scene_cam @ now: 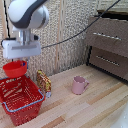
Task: Move your gripper in the direction of the red bowl and clutch it softly. Cautiously raise the red bowl up from the surface. Hover the red bowl above the basket and gently bring it down inside. Let go of the gripper's grasp when the red bowl is within the basket.
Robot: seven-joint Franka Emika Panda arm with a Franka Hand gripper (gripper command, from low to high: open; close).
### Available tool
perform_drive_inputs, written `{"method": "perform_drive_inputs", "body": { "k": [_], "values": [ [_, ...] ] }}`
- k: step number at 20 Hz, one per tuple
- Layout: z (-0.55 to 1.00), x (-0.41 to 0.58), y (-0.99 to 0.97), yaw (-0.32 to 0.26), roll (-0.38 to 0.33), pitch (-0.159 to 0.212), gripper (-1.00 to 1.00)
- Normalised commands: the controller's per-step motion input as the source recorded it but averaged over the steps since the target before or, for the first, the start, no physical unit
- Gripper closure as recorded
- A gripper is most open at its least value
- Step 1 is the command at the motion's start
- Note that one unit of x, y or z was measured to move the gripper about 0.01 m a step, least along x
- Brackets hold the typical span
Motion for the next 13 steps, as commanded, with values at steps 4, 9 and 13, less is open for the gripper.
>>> {"method": "perform_drive_inputs", "body": {
  "k": [4, 9, 13],
  "values": [
    [-0.42, 0.129, 0.2, 0.021, -0.052, -0.032, -1.0],
    [-0.09, 0.107, 0.04, 0.012, -0.049, 0.013, -1.0],
    [0.0, 0.0, 0.0, 0.0, 0.0, 0.0, -1.0]
  ]
}}
